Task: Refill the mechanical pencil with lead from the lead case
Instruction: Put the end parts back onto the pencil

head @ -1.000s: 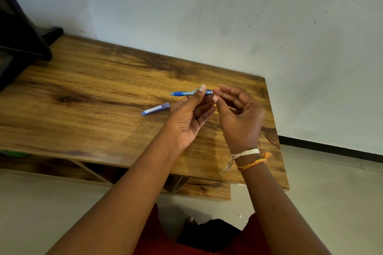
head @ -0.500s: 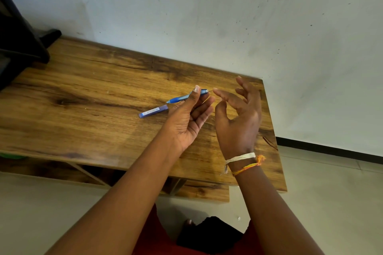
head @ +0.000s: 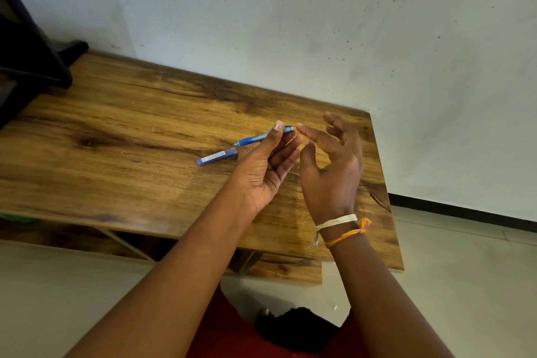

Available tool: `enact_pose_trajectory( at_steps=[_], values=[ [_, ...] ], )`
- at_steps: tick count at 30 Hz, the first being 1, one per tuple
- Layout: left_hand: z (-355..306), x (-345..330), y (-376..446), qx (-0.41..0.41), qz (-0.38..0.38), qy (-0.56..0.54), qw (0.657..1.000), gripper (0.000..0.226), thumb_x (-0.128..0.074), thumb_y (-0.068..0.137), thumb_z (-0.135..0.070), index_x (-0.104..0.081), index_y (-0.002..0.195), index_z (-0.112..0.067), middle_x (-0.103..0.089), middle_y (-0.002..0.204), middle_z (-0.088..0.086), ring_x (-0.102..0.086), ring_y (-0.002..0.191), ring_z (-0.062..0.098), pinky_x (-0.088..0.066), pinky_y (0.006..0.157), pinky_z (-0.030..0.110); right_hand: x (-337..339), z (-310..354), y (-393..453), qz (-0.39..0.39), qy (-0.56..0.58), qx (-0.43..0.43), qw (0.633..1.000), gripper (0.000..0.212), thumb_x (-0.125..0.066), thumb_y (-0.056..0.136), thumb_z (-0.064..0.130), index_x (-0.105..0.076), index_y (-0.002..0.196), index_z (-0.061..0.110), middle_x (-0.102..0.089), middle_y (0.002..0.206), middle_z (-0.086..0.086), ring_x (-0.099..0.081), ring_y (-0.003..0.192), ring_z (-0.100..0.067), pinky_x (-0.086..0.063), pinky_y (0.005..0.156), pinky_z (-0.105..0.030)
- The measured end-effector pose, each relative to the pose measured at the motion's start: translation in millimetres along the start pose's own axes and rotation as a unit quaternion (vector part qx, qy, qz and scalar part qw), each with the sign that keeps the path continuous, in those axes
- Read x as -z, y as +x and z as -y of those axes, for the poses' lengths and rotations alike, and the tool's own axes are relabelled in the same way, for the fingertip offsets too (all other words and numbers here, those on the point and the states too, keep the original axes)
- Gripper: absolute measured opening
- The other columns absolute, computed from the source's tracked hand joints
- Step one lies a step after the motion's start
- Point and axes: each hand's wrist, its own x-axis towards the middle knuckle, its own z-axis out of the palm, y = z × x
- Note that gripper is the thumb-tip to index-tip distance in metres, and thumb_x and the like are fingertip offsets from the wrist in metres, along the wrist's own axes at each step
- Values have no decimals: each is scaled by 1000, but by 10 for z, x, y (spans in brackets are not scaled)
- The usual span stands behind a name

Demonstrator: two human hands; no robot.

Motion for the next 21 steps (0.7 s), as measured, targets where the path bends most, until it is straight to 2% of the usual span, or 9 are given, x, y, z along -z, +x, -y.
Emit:
enact_pose_trajectory(
  at_steps=[4, 8, 12, 21],
  values=[
    [6, -5, -1, -1, 4, 18, 1000, 19, -74, 71, -22, -72, 81, -6, -76, 79, 9, -73, 72, 15, -58, 72, 27, -8, -6, 7, -8, 15, -8, 1000, 21, -70, 84, 12, -73, 105, 16, -61, 117, -7, -57, 112, -20, -49, 91, -28],
    [13, -9, -12, 3, 12, 30, 999, 13, -71, 78, -20, -72, 78, -7, -75, 76, 9, -73, 68, 14, -60, 65, 25, -13, -10, 14, 5, 24, -14, 1000, 19, -70, 85, 15, -74, 104, 14, -64, 111, -4, -59, 109, -19, -50, 91, -30],
    [4, -23, -24, 7, 23, 43, 999, 13, -73, 74, -21, -74, 74, -8, -75, 77, 8, -73, 70, 14, -60, 64, 25, -16, -12, 24, 2, 36, -16, 999, 15, -68, 87, 18, -73, 101, 17, -66, 103, 0, -61, 102, -15, -51, 87, -31],
    [-1, 8, -16, 12, 36, 55, 998, 14, -75, 68, -22, -75, 72, -9, -75, 77, 9, -73, 71, 15, -60, 62, 25, -42, -56, 34, 20, 63, -21, 998, 11, -60, 92, 19, -66, 98, 12, -68, 93, 2, -63, 88, -5, -50, 77, -18]
  ],
)
